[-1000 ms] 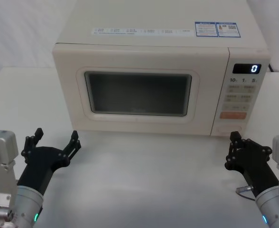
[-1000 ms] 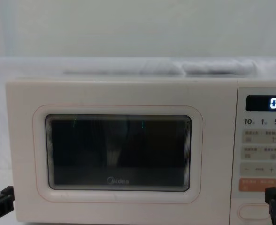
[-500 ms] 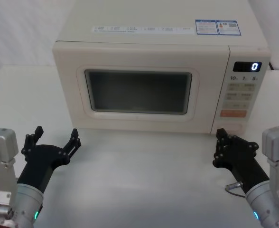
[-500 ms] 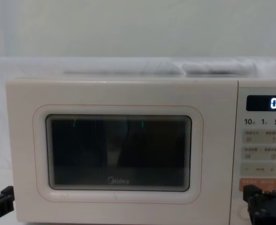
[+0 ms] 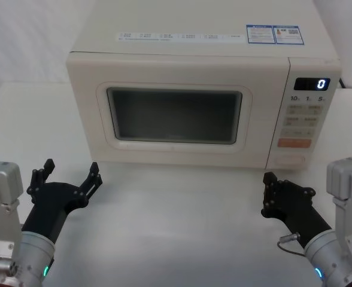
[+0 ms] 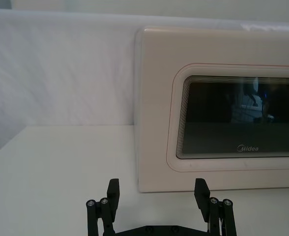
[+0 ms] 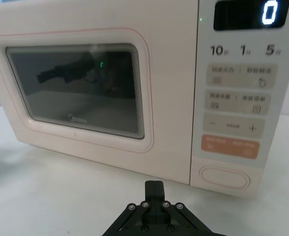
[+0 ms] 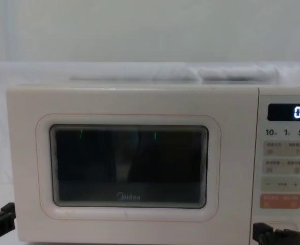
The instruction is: Press the button to open the microwave door with one hand; close the microwave door with the other hand.
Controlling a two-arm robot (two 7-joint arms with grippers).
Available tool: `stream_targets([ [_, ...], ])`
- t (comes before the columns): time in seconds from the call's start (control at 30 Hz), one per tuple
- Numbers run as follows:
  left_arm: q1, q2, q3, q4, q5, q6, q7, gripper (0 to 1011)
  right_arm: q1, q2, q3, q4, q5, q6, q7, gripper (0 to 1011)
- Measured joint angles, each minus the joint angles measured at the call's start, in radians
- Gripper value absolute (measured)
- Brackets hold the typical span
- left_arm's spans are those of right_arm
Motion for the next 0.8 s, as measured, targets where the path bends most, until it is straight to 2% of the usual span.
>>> stream_targets([
  [0.43,0.000,0.000,0.000,0.000,0.000,0.000,0.000,1001,0.020,-0.012,0.024,0.074,0.032,-0.046,0.016,0],
  [0.8,0.000,0.000,0.000,0.000,0.000,0.000,0.000,1001,0.034,-0.002,0.060,0.113,0.041,-0.063,0.012,0],
])
